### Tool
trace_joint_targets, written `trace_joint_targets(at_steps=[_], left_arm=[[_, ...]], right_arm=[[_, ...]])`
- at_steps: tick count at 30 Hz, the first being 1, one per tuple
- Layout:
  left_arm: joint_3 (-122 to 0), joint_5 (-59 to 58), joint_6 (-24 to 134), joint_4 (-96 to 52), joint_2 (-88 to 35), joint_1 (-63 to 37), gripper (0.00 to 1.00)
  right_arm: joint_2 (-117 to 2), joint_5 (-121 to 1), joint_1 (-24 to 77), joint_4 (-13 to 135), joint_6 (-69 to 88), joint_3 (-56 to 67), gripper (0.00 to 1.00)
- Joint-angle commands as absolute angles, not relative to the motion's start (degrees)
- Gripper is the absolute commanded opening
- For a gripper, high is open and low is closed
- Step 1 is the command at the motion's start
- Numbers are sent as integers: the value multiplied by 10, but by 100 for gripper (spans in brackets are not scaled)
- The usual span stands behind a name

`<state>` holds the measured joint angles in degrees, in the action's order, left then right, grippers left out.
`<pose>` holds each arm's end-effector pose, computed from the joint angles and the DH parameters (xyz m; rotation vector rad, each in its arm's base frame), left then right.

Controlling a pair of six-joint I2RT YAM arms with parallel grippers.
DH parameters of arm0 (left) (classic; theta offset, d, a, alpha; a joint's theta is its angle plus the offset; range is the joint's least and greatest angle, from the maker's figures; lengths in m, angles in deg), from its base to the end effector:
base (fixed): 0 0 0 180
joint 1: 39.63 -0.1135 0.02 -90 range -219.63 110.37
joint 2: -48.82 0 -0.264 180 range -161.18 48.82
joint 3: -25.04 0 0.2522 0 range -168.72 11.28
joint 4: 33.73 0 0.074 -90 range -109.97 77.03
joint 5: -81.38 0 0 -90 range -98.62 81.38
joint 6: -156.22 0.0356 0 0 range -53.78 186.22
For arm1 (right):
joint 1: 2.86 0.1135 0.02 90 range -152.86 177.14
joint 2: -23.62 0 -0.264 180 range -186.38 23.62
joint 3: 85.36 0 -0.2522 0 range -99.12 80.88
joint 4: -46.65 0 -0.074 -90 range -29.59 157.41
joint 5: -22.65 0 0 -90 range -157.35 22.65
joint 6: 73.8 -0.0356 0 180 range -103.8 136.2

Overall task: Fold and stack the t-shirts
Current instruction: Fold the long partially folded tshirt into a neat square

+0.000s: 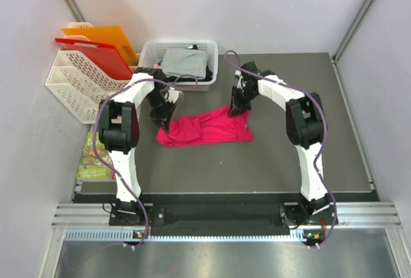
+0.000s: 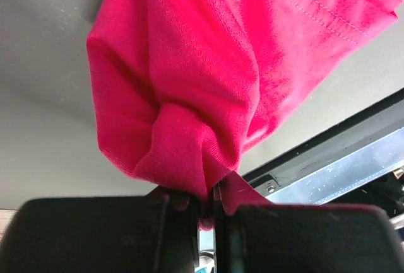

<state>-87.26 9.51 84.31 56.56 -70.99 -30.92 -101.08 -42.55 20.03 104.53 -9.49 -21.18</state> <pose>0.3805 -0.0695 0.2028 -0.6619 -2.9190 0.4926 0.4193 0.1932 0.1939 -0.0590 2.8422 0.8093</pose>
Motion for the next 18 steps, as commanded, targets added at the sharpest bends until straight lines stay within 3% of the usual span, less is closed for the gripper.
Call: trace_joint_targets(at_steps=[1,18], left_arm=[[-856,96,833,556,-672,-315,0],[-789,64,765,438,-643,-373,0]], right_arm=[[-1053,-424,203,1039,-95,-213,17],[-1005,-507,154,977,-118,-60,15]])
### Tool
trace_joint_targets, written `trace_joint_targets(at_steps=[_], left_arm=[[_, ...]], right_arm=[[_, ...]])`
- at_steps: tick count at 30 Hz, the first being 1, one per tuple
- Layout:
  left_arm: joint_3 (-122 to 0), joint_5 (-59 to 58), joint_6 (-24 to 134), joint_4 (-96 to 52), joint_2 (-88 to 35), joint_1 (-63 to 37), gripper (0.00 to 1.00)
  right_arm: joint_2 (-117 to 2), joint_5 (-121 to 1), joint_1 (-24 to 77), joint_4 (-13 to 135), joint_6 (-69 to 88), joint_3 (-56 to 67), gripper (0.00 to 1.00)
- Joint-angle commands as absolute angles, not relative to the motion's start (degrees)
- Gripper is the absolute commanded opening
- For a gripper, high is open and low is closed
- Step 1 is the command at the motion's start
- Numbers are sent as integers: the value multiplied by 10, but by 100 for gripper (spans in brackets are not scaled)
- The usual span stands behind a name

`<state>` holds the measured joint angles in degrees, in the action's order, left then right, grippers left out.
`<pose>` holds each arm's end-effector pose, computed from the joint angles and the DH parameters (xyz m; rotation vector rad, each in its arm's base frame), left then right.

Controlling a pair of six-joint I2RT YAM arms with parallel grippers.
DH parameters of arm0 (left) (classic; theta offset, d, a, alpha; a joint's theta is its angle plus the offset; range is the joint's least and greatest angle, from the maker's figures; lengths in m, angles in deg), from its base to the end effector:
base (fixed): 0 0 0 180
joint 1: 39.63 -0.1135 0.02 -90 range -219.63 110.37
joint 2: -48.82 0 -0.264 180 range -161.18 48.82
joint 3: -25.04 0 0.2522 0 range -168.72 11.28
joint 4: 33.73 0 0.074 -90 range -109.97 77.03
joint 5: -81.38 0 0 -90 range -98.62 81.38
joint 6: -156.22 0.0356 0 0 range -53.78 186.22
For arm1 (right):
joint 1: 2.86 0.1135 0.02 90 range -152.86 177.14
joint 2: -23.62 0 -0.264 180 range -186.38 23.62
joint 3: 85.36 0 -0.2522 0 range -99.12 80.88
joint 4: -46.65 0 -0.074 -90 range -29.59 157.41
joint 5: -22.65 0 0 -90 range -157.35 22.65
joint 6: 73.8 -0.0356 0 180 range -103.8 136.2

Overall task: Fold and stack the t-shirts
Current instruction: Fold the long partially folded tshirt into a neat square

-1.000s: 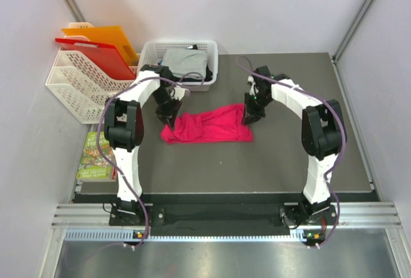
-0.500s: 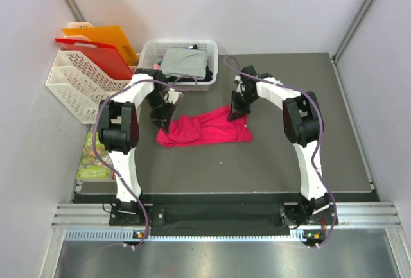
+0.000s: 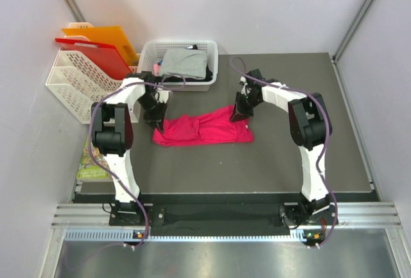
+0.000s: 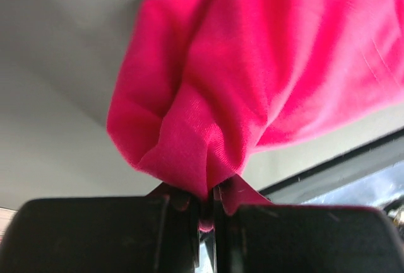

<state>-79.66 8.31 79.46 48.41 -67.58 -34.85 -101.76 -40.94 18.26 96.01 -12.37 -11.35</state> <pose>0.3749 -0.0418 0.1910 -0.4645 -3.0271 0.4621 0.4133 0.1766 0.1463 0.0606 2.8837 0.8407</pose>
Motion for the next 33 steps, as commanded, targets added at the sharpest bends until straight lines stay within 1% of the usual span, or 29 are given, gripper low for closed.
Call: trace_joint_targets(at_steps=[1,13,16,19,25,28,33], left_arm=[[-789,64,755,432,-644,-382,0],[-821,149,696,409,-690,-393,0],[-847,145,703,422,-703,-393,0],[-856,132,727,437,-696,-417,0],[-864,75,789,464,-675,-424,0],[-895,101,786,486,-680,-424,0],[-987,148,770,533,-712,-402,3]], right_arm=[[-1000,-509,153,973,-121,-53,15],[-960,-534,146,972,-128,10,14],[-957,-537,140,975,-128,16,14],[-957,-541,136,981,-124,13,14],[-957,-538,129,986,-121,4,14],[-956,-533,129,992,-122,-2,14],[-928,-531,128,1005,-121,-14,14]])
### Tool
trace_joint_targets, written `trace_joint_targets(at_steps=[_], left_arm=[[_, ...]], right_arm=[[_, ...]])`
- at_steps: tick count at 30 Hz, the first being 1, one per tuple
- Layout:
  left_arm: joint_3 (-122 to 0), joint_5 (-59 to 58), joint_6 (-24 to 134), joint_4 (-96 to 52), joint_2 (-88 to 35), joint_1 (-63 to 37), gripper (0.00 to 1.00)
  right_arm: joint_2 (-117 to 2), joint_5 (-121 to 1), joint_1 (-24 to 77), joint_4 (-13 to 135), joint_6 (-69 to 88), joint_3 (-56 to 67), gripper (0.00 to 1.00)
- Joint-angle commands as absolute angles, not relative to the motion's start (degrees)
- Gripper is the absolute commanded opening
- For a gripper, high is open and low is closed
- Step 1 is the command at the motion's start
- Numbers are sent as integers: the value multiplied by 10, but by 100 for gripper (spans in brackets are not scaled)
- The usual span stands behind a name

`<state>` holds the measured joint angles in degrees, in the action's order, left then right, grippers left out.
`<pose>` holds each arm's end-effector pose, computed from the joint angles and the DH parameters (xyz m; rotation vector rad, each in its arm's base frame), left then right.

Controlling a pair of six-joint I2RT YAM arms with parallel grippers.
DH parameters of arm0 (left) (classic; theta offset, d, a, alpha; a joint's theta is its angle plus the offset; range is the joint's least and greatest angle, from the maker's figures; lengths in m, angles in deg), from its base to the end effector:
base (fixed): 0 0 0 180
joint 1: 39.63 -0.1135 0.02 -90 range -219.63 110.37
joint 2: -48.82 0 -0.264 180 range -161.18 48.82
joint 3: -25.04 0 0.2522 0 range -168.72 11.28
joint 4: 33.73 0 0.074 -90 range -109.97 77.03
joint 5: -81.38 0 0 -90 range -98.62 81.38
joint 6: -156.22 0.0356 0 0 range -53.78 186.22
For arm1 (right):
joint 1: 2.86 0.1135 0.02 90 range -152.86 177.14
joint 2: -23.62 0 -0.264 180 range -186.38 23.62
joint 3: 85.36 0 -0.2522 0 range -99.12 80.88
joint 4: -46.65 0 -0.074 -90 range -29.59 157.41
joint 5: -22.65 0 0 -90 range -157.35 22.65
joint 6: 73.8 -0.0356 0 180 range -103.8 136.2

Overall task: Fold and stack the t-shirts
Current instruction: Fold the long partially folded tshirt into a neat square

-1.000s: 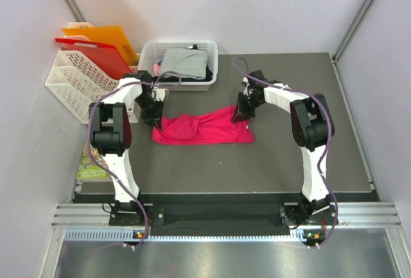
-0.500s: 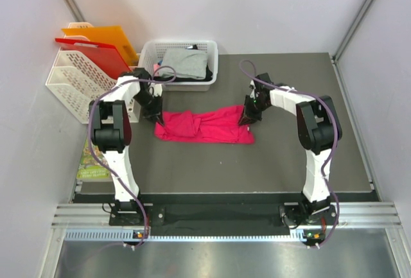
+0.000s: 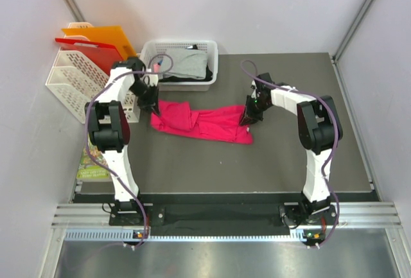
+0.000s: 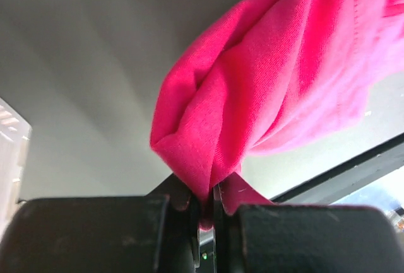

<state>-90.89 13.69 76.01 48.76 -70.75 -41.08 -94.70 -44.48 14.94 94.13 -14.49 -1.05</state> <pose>0.4094 -0.0032 0.2204 0.2367 2.9733 -0.5755 0.3903 0.1398 0.1484 0.2231 2.8909 0.7430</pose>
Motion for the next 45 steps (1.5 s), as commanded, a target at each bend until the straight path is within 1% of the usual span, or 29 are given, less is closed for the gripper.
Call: trace_joint_targets(at_steps=[1,6,10,15,23,29,35,45], left_arm=[[-998,155,769,545,-718,-382,3],[-1062,154,772,579,-750,-322,5],[-1064,136,781,597,-768,-274,5],[-1067,128,777,608,-780,-260,4],[-1160,123,766,643,-803,-238,5],[-1184,104,781,649,-796,-204,6],[-1201,44,815,659,-805,-144,6],[-1254,2,823,655,-826,-56,6]], right_arm=[[-923,-532,130,1010,-121,-18,15],[-881,-532,129,1026,-118,-28,15],[-858,-529,128,1038,-117,-32,15],[-826,-532,125,1042,-110,-25,16],[-794,-520,122,1025,-105,28,16],[-782,-511,119,1015,-101,56,16],[-758,-509,118,1008,-101,83,16],[-694,-514,109,1002,-113,140,16]])
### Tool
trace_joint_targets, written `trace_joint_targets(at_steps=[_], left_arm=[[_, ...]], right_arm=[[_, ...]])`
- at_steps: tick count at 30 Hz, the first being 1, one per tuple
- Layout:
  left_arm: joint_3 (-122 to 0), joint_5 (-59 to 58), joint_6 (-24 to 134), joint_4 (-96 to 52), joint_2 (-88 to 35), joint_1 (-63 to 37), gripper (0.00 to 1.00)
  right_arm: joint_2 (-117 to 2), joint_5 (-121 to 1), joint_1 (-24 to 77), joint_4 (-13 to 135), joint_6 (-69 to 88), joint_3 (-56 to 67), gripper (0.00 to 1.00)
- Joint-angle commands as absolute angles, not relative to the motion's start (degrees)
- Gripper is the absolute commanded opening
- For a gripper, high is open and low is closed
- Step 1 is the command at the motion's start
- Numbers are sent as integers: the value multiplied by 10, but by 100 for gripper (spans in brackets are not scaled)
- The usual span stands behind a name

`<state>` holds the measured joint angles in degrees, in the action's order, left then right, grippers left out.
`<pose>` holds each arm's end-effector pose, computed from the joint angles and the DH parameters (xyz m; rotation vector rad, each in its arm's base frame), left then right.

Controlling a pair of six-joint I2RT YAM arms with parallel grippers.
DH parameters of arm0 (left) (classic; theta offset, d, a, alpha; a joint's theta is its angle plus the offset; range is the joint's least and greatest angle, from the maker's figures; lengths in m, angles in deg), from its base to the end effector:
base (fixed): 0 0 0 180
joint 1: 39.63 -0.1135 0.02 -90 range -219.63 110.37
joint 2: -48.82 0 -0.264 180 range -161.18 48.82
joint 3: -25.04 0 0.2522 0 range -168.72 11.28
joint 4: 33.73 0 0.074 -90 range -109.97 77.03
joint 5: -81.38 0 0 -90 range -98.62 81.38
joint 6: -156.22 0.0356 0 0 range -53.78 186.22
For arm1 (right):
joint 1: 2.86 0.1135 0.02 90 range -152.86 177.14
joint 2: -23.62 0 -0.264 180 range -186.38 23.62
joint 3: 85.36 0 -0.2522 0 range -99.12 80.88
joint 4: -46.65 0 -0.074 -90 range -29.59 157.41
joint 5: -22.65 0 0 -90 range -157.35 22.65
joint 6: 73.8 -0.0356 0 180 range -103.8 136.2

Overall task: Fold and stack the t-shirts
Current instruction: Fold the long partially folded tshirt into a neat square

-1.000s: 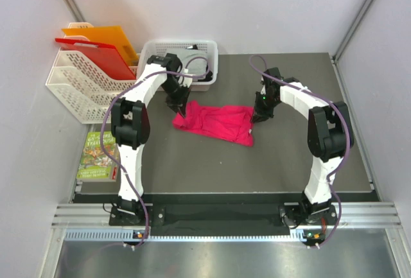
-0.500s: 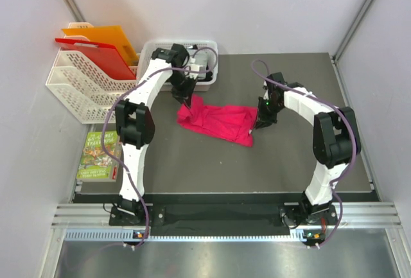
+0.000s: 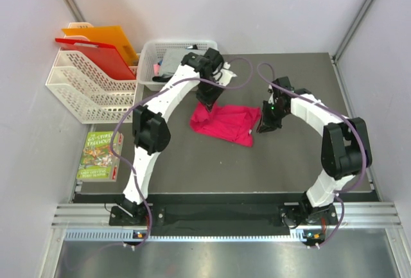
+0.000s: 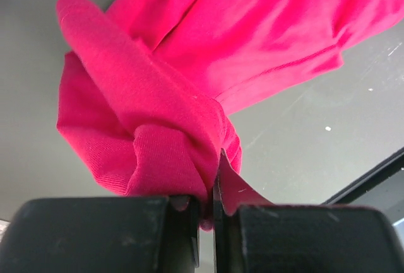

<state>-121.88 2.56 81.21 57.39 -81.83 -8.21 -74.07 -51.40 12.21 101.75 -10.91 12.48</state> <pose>0.3911 -0.2470 0.2793 1.1730 2.6408 -0.3348 0.3202 0.0963 0.2055 0.2332 2.8667 0.5524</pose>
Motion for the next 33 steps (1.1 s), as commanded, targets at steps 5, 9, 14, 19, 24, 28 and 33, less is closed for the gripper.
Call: trace_joint_targets(at_steps=[5,9,14,19,24,28,33], left_arm=[[-1258,3,819,650,-844,-27,6],[-1264,-4,816,642,-863,-6,6],[-1286,-13,816,638,-886,15,6],[-1304,-18,813,630,-899,35,6],[-1312,-25,802,603,-900,45,6],[-1311,-20,794,581,-905,51,17],[-1310,-4,783,564,-904,56,98]], right_arm=[[-653,-517,101,1009,-113,162,16],[-625,-518,95,1016,-110,184,16],[-598,-516,94,1026,-111,194,17],[-585,-514,93,1030,-110,201,17],[-576,-507,93,1029,-110,215,17],[-568,-507,93,1030,-110,222,17],[-563,-508,93,1030,-111,225,17]])
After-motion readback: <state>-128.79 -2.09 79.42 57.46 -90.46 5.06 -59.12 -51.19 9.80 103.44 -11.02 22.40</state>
